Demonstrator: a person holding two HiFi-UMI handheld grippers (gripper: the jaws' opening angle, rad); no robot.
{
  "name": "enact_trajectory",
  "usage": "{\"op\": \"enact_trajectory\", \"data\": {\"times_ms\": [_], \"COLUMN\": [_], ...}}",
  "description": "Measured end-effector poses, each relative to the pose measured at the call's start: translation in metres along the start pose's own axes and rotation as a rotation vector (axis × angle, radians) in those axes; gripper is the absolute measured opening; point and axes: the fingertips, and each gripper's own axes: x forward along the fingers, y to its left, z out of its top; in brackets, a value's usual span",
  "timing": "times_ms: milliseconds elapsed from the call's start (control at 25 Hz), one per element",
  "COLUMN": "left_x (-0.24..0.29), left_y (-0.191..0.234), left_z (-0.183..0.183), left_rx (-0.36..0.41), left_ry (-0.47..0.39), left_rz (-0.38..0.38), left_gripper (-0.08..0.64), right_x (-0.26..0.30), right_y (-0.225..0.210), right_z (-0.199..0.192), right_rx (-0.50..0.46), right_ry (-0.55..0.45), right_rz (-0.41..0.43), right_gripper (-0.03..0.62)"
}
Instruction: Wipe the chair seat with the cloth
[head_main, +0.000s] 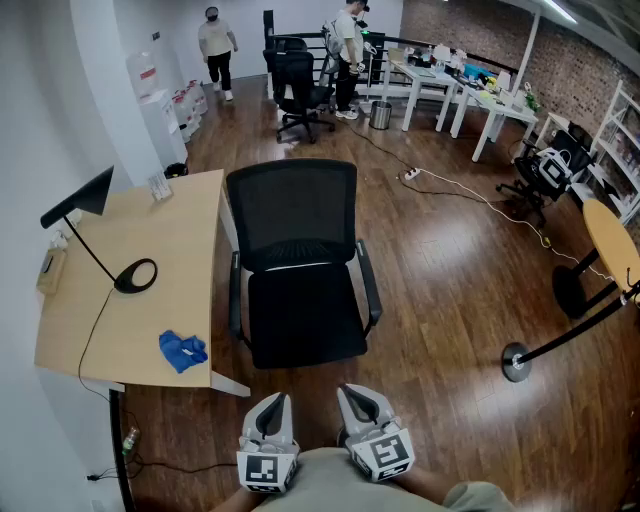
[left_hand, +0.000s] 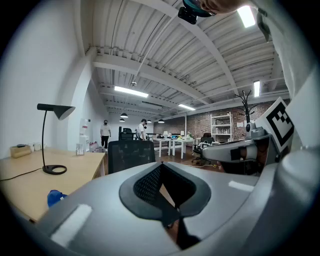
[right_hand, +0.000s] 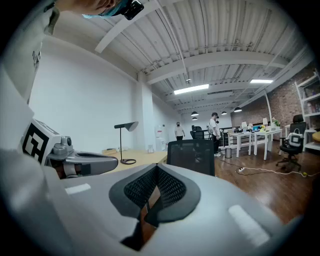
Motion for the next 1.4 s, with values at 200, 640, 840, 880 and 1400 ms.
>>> {"op": "enact_trajectory", "data": {"times_ms": [200, 640, 840, 880, 1400], "left_x": [0.004, 0.027, 0.040, 0.042, 0.047], "left_y": [-0.006, -0.038, -0.057, -0.062, -0.042], "left_z": [0.003, 0.005, 0.002, 0.001, -0.004], "left_rx": [0.016, 0.032, 0.032, 0.037, 0.013], "left_ry": [0.000, -0.011, -0.008, -0.002, 0.019], "left_rz": [-0.004, 0.016, 0.028, 0.028, 0.127], "left_gripper": [0.005, 0.005, 0.005, 0.005, 0.005], "right_x": [-0.003, -0.019, -0.025, -0.026, -0.002], "right_y": [-0.006, -0.046, -0.066, -0.069, -0.069], "right_z": [0.000, -0.005, -0.010, -0.011, -0.016], "right_rx": [0.017, 0.028, 0.051, 0.058, 0.053], "right_ry": [0.008, -0.013, -0.008, -0.004, 0.046], "right_rz": [-0.003, 0.006, 0.021, 0.027, 0.109], "right_gripper": [0.000, 0.000, 0.000, 0.000, 0.000]}}
